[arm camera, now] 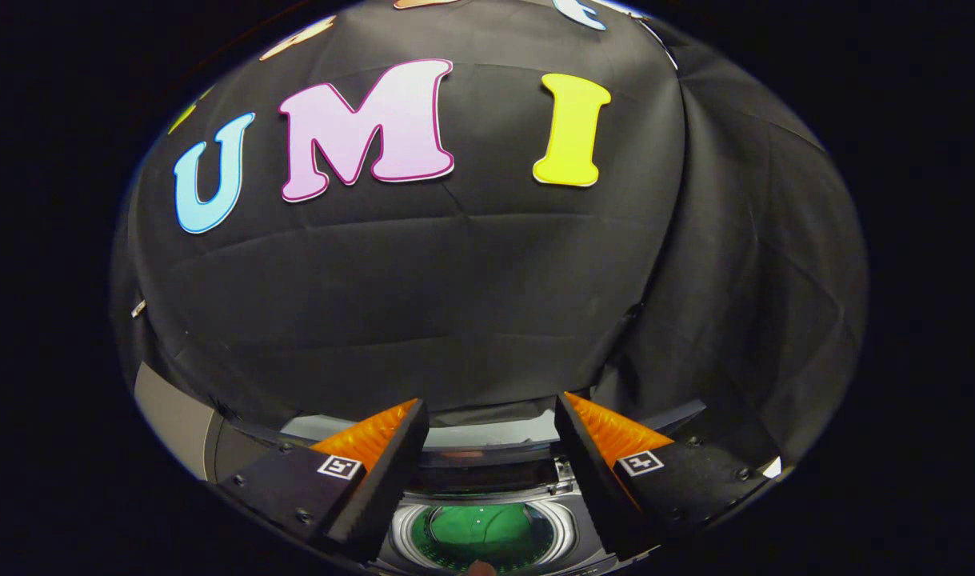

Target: Put the clothes into the washing machine and then close the washing machine lid.

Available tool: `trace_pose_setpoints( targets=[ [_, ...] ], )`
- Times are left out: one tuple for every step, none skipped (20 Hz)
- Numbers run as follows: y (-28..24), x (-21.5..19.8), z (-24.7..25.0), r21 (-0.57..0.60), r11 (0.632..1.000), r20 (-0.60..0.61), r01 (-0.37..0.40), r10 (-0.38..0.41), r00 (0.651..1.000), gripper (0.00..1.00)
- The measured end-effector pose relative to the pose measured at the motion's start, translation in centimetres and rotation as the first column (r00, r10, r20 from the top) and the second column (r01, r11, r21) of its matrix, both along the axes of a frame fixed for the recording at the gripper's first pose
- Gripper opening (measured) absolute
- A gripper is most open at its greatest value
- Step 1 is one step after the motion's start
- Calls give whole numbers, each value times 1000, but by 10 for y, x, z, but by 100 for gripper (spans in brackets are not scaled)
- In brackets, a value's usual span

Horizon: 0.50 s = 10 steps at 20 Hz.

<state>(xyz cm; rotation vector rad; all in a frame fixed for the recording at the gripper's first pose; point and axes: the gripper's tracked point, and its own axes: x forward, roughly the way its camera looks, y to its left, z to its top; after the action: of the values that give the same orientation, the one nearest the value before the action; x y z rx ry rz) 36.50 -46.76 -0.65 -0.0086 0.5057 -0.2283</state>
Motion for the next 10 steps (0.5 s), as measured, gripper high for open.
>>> trace_pose_setpoints(
  targets=[
    [1, -4, 0, -4, 1000, 0, 2, -2, 1000, 100],
    [1, -9, -1, -5, 1000, 0, 6, -6, 1000, 100],
    [2, -14, -1, -8, 1000, -2, 4, -4, 1000, 100],
    [2, -21, -2, -10, 1000, -3, 1, -1, 1000, 100],
    [2, -26, -1, -11, 1000, 0, -1, 1, 1000, 100],
    [3, -31, -1, -12, 1000, 6, -2, 2, 1000, 100],
    [3, -36, -1, -14, 1000, 12, -2, 2, 1000, 100],
    [4, -39, -1, -14, 1000, 17, 1, 0, 1000, 100],
    [4, -44, -2, -16, 1000, 18, 3, -3, 1000, 100],
    [4, -49, -4, -21, 1000, 16, 4, -3, 1000, 100]
  ],
)
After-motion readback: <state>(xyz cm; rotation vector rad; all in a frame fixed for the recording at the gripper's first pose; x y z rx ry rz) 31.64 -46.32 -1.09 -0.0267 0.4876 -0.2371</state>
